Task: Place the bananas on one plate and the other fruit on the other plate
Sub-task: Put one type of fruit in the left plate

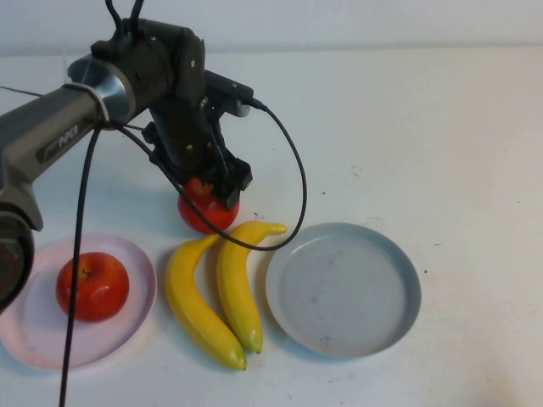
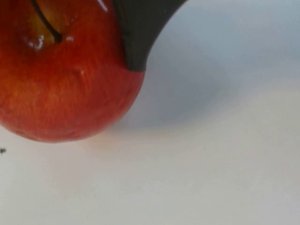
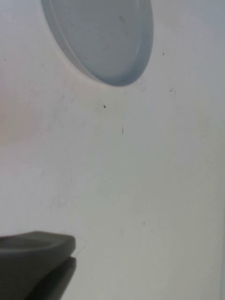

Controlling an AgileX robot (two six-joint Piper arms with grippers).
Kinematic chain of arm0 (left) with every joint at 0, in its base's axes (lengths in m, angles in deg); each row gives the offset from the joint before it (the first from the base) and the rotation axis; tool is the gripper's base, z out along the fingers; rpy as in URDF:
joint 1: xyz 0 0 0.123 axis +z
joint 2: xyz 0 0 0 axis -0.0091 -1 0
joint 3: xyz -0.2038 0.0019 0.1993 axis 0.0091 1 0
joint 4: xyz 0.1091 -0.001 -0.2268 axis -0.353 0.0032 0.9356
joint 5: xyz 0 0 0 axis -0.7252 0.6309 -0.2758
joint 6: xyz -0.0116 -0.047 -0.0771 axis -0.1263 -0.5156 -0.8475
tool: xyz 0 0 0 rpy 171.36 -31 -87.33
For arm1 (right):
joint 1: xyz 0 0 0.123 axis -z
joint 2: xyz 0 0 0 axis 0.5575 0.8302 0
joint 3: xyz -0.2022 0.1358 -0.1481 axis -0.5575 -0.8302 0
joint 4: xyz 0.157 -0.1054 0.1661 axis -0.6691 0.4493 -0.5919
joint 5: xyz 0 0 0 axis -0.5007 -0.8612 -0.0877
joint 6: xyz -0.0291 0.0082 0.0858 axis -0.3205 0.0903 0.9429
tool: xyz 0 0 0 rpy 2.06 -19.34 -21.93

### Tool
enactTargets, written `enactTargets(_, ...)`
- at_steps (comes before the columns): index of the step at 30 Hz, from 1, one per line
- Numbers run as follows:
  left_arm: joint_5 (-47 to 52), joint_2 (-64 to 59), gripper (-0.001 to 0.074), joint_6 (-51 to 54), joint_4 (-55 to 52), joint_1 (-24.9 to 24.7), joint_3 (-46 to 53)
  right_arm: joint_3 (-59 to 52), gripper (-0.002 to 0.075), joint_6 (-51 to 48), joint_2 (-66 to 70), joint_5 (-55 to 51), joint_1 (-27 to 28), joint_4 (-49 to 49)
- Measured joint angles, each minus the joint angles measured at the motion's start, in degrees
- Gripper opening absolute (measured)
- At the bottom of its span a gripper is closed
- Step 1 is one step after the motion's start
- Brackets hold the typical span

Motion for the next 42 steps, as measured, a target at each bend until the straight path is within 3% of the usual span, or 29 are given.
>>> enactTargets(4, 5.53, 1.67, 0.0592, -1.45, -0.12, 0.00, -2.48, 0.00, -0.0017, 0.00, 0.00, 0.00, 0.00, 0.00)
enactTargets(16, 6.87, 16.98, 0.0591, -6.04, -0.94, 0.00, -1.56, 0.00, -0.0017, 0.00, 0.00, 0.00, 0.00, -0.20)
enactTargets(28, 7.26, 39.58, 0.0591, -15.95, -16.58, 0.81, 27.12, 0.00, -0.0017, 0.00, 0.00, 0.00, 0.00, -0.20)
enactTargets(42, 6.36, 41.97, 0.0591, -18.20, -12.79, 13.72, 42.72, 0.00, -0.0017, 0.00, 0.00, 0.00, 0.00, -0.20)
